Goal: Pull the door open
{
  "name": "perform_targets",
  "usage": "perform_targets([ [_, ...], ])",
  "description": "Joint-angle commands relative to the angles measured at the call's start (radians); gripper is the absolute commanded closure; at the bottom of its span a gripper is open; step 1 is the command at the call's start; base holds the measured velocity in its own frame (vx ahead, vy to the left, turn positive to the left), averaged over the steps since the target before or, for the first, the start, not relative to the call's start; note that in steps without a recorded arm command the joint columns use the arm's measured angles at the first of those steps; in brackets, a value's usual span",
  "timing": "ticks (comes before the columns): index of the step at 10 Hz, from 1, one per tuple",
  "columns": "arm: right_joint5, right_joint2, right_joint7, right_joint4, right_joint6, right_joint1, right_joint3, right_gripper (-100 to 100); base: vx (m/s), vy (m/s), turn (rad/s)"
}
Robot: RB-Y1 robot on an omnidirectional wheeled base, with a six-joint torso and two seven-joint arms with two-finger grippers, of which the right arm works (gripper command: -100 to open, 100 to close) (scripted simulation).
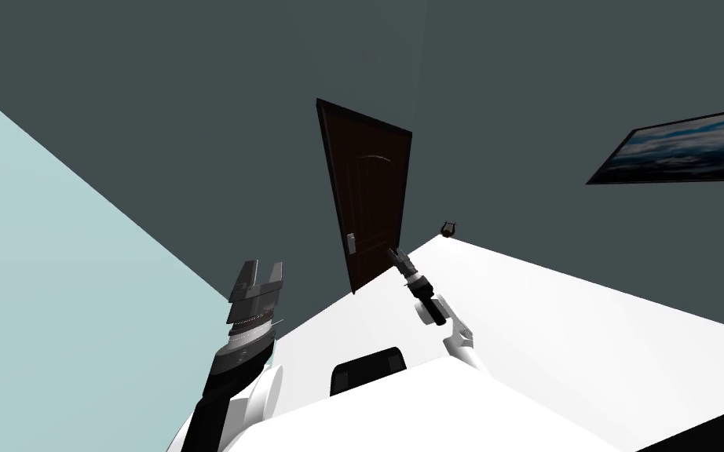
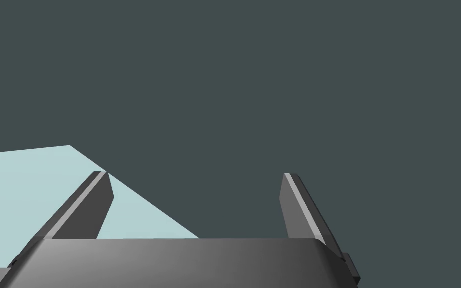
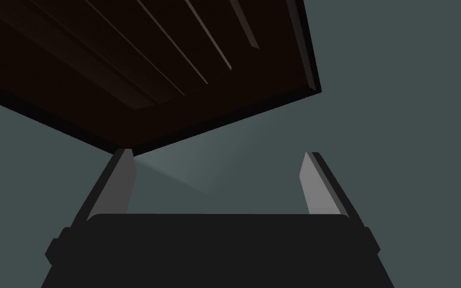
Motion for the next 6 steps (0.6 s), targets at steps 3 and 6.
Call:
perform_targets([
  [3,0.081,-0.006,0.039,0.094,-0.010,-0.048,-0.017,-100,0.092,0.057,-0.019],
  [6,0.146,-0.007,0.070,0.165,-0.017,-0.084,-0.028,-100,0.101,0.058,-0.018],
])
